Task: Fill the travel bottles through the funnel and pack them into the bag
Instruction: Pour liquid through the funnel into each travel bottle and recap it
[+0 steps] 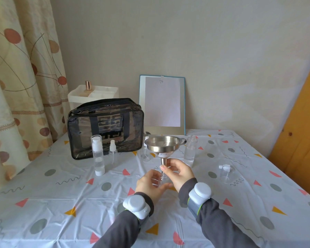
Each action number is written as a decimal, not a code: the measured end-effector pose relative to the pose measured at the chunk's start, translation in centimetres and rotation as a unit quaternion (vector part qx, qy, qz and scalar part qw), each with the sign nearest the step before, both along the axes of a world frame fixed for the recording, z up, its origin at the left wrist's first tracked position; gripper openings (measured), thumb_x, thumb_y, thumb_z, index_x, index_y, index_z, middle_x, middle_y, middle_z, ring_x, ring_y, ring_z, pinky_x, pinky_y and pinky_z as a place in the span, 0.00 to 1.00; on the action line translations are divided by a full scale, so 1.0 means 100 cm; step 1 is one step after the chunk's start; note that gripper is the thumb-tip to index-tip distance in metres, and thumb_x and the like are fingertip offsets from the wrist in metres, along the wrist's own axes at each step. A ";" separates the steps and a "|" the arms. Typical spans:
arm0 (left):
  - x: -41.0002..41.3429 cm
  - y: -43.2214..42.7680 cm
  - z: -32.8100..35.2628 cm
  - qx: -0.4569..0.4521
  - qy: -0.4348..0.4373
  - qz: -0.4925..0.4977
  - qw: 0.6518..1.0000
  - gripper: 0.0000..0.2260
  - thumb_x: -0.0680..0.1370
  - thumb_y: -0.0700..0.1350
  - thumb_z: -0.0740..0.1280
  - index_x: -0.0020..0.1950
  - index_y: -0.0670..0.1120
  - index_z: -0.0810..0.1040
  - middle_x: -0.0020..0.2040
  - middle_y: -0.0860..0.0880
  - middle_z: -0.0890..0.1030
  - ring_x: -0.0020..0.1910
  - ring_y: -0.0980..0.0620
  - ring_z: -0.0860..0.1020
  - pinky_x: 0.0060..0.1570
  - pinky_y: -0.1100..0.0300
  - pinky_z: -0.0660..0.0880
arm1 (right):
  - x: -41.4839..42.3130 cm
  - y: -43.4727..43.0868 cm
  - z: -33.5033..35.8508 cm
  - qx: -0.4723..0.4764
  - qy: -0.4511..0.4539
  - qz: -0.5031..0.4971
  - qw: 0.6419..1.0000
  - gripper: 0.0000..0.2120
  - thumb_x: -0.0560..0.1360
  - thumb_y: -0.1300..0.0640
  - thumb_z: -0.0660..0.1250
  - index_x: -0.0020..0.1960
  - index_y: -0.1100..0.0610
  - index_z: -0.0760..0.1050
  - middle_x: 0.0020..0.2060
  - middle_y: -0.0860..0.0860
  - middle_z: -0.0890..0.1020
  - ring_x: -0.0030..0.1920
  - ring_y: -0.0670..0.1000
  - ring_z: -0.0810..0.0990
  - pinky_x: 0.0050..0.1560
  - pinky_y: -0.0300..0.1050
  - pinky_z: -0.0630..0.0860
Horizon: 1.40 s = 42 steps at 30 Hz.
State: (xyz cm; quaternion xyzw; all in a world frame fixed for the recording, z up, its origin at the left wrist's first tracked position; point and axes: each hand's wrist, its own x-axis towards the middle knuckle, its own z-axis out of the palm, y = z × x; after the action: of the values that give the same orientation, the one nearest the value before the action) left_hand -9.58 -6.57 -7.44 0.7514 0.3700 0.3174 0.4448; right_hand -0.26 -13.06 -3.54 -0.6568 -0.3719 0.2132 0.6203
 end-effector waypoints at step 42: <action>0.001 -0.003 0.027 0.042 -0.049 0.004 0.998 0.05 0.72 0.47 0.72 0.47 0.51 0.82 0.40 0.58 0.81 0.40 0.60 0.78 0.39 0.78 0.70 | 0.022 -0.014 -0.009 0.002 -0.135 0.046 0.990 0.09 0.72 0.55 0.70 0.51 0.53 0.80 0.45 0.44 0.80 0.48 0.44 0.79 0.49 0.32 0.75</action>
State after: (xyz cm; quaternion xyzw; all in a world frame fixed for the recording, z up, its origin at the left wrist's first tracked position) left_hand -9.45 -6.85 -4.71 0.7516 0.3371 0.3703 0.4294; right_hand 1.91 -14.51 -4.46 -0.6603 -0.4824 0.1504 0.5555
